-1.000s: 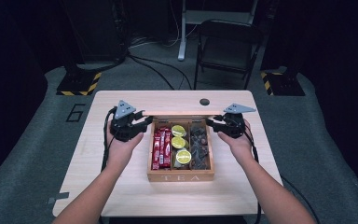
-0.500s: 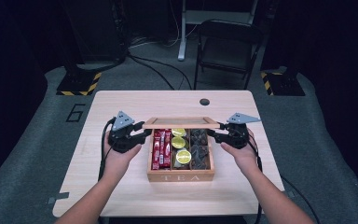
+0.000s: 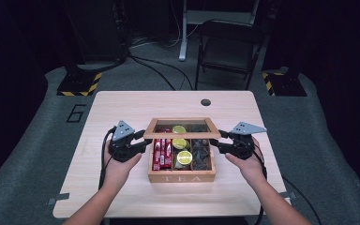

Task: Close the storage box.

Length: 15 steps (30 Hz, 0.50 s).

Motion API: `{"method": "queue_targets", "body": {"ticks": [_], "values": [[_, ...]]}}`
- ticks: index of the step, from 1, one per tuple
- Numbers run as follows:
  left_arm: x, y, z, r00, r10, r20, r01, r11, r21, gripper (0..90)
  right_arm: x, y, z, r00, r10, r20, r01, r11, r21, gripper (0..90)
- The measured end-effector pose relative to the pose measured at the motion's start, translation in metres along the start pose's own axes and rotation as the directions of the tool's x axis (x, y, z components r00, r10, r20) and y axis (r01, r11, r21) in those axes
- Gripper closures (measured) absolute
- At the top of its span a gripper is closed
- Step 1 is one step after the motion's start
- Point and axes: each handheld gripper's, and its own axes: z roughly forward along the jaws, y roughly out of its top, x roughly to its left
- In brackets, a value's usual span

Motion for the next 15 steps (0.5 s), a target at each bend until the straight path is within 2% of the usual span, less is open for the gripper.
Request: {"method": "queue_targets", "body": {"ticks": [4, 5, 10, 13, 15], "values": [[-0.002, -0.008, 0.0, 1.0, -0.003, 0.006, 0.003, 1.0, 0.001, 60.1, 0.005, -0.005, -0.003, 0.9993, -0.037, 0.008, 0.037, 0.999, 0.012, 50.5], [-0.002, -0.01, -0.001, 0.9999, 0.003, 0.014, -0.003, 0.9999, 0.014, 60.3, 0.006, -0.007, -0.004, 0.9989, -0.045, 0.01, 0.045, 0.999, 0.019, 50.5], [-0.005, -0.021, -0.001, 0.9999, 0.01, 0.011, -0.01, 0.9997, 0.02, 60.7, 0.011, -0.015, -0.009, 0.9948, -0.099, 0.025, 0.098, 0.995, 0.033, 50.5], [-0.007, -0.026, -0.001, 0.9998, 0.01, 0.015, -0.01, 0.9995, 0.028, 61.0, 0.01, -0.019, -0.011, 0.994, -0.106, 0.023, 0.105, 0.994, 0.041, 50.8], [-0.007, -0.028, -0.001, 0.9998, 0.013, 0.015, -0.014, 0.9994, 0.03, 61.1, 0.01, -0.022, -0.013, 0.9951, -0.093, 0.033, 0.092, 0.995, 0.042, 50.8]]}}
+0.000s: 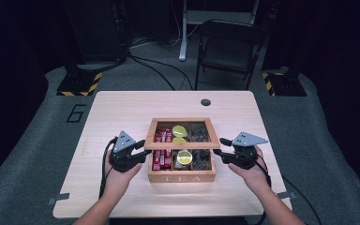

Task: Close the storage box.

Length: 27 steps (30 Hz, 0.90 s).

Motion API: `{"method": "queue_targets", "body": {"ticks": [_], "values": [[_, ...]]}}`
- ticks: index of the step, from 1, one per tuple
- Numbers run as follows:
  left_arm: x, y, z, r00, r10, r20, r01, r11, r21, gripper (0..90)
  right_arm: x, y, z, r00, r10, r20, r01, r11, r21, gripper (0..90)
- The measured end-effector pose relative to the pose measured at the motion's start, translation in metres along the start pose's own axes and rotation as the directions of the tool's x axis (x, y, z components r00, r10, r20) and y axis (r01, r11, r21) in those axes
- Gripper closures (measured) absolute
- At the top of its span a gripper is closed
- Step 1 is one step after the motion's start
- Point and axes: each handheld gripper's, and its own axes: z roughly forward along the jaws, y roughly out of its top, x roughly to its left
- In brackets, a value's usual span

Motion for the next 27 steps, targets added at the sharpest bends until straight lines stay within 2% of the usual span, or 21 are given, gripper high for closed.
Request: {"method": "queue_targets", "body": {"ticks": [2, 4, 9, 16, 18, 19, 27], "values": [[-0.001, -0.003, 0.0, 1.0, -0.009, 0.002, 0.009, 1.0, 0.002, 61.1, -0.001, -0.003, -0.002, 1.0, 0.005, 0.0, -0.005, 1.0, -0.004, 50.8], [-0.001, -0.006, 0.001, 1.0, -0.008, 0.003, 0.008, 1.0, 0.002, 61.1, -0.001, -0.005, -0.005, 0.9994, 0.034, 0.003, -0.034, 0.999, -0.006, 50.8], [-0.002, -0.014, 0.002, 0.9994, -0.024, 0.023, 0.024, 0.9997, 0.009, 61.9, 0.002, -0.01, -0.009, 0.9995, 0.033, 0.004, -0.033, 0.999, -0.015, 50.8], [-0.003, -0.02, 0.003, 0.9993, -0.028, 0.025, 0.027, 0.9996, 0.011, 61.8, 0.02, -0.009, -0.015, 0.9988, -0.049, 0.0, 0.049, 0.998, -0.033, 50.7], [-0.004, -0.021, 0.004, 0.9991, -0.032, 0.027, 0.032, 0.9994, 0.01, 61.7, 0.024, -0.009, -0.016, 0.9983, -0.058, 0.011, 0.058, 0.997, -0.04, 49.6], [-0.003, -0.021, 0.003, 0.9993, -0.025, 0.027, 0.025, 0.9996, 0.015, 61.6, 0.026, -0.008, -0.017, 0.9988, -0.047, 0.013, 0.048, 0.998, -0.042, 49.4], [-0.002, -0.026, 0.001, 0.9995, -0.017, 0.026, 0.016, 0.9997, 0.017, 60.4, 0.037, -0.009, -0.023, 0.9982, -0.06, -0.003, 0.059, 0.997, -0.056, 48.7]]}}
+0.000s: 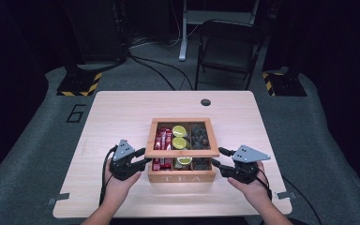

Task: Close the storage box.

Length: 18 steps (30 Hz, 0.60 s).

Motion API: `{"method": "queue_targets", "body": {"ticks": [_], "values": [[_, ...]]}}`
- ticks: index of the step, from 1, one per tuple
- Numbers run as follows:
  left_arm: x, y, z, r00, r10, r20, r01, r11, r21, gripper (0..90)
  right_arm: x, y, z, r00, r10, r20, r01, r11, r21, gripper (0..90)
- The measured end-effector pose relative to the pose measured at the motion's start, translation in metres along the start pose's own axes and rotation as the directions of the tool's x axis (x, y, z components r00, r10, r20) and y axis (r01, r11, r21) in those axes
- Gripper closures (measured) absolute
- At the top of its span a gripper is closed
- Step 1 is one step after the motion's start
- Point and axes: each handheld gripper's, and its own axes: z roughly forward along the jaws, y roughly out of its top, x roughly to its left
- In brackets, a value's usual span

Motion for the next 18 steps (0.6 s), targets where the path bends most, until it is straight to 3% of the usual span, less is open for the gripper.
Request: {"method": "queue_targets", "body": {"ticks": [6, 7, 11, 18], "values": [[0.0, -0.004, -0.004, 1.0, 0.008, -0.004, -0.008, 1.0, 0.005, 58.9, 0.003, 0.001, -0.006, 0.9999, 0.001, -0.015, -0.001, 1.0, -0.029, 49.0], [-0.001, -0.005, -0.004, 0.9999, -0.001, -0.014, 0.0, 0.9999, -0.012, 58.9, 0.003, 0.001, -0.006, 0.9999, 0.002, -0.012, -0.003, 1.0, -0.028, 49.0], [-0.001, -0.007, -0.006, 1.0, 0.004, -0.002, -0.004, 1.0, 0.007, 59.0, 0.003, -0.002, -0.002, 0.9999, 0.007, -0.012, -0.007, 1.0, -0.005, 48.9], [-0.002, -0.012, -0.004, 0.9999, 0.004, -0.01, -0.004, 1.0, -0.004, 59.0, 0.001, -0.005, 0.003, 0.9998, -0.013, -0.014, 0.013, 1.0, 0.002, 46.5]]}}
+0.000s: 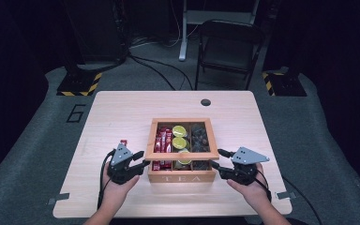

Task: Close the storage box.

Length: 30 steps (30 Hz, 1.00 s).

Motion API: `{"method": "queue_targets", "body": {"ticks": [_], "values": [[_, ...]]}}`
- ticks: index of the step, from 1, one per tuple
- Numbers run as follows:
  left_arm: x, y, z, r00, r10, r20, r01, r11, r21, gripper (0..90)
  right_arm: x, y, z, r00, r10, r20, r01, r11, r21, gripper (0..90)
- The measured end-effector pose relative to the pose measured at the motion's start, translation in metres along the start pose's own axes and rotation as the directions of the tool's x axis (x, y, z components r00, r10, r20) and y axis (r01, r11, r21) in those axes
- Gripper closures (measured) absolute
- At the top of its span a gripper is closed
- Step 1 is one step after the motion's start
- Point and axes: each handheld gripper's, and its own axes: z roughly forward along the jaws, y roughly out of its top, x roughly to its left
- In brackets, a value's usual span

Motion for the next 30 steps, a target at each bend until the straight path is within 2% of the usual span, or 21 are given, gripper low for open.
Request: {"method": "queue_targets", "body": {"ticks": [3, 8, 10, 18, 19, 20, 21, 22, 23, 24, 26, 30], "values": [[-0.001, -0.003, 0.001, 1.0, 0.008, -0.004, -0.008, 0.9999, 0.008, 59.0, 0.001, -0.002, 0.001, 1.0, -0.006, 0.001, 0.006, 1.0, 0.01, 46.0], [-0.002, -0.008, 0.003, 1.0, -0.001, 0.001, 0.001, 0.9997, 0.023, 58.9, 0.002, -0.007, 0.003, 0.9996, 0.024, -0.014, -0.024, 0.999, 0.041, 43.9], [-0.002, -0.01, 0.004, 1.0, 0.001, -0.004, -0.001, 0.9998, 0.02, 59.0, 0.003, -0.009, 0.004, 0.9993, 0.036, -0.006, -0.036, 0.999, 0.038, 43.7], [-0.002, -0.015, 0.005, 1.0, -0.005, 0.003, 0.005, 0.9996, 0.026, 59.0, 0.004, -0.012, 0.005, 0.9994, 0.034, -0.007, -0.033, 0.998, 0.051, 43.3], [-0.002, -0.016, 0.006, 1.0, -0.009, 0.002, 0.009, 0.9996, 0.027, 58.9, 0.004, -0.013, 0.005, 0.9998, 0.02, -0.009, -0.019, 0.998, 0.056, 43.3], [-0.002, -0.017, 0.007, 1.0, -0.009, 0.002, 0.009, 0.9995, 0.029, 59.0, 0.006, -0.014, 0.006, 0.9993, 0.037, -0.004, -0.037, 0.998, 0.057, 43.3], [-0.003, -0.018, 0.007, 0.9999, -0.014, 0.003, 0.014, 0.9993, 0.033, 59.0, 0.005, -0.015, 0.006, 0.9996, 0.027, -0.011, -0.026, 0.998, 0.063, 43.2], [-0.002, -0.019, 0.007, 1.0, -0.01, 0.001, 0.01, 0.9992, 0.039, 59.0, 0.007, -0.016, 0.006, 0.999, 0.045, 0.0, -0.044, 0.997, 0.061, 43.3], [-0.003, -0.02, 0.008, 0.9999, -0.015, 0.002, 0.015, 0.9991, 0.04, 59.0, 0.006, -0.016, 0.006, 0.9996, 0.026, -0.01, -0.025, 0.997, 0.07, 43.2], [-0.003, -0.02, 0.008, 0.9999, -0.015, 0.0, 0.015, 0.9991, 0.04, 58.9, 0.007, -0.017, 0.007, 0.9991, 0.041, -0.007, -0.041, 0.997, 0.069, 43.2], [-0.003, -0.021, 0.008, 0.9999, -0.013, 0.0, 0.013, 0.999, 0.043, 59.0, 0.006, -0.019, 0.007, 0.9995, 0.03, -0.008, -0.029, 0.997, 0.072, 43.0], [-0.003, -0.022, 0.009, 0.9998, -0.02, 0.003, 0.02, 0.9987, 0.046, 58.7, 0.005, -0.02, 0.008, 0.9992, 0.036, -0.013, -0.035, 0.997, 0.073, 43.0]]}}
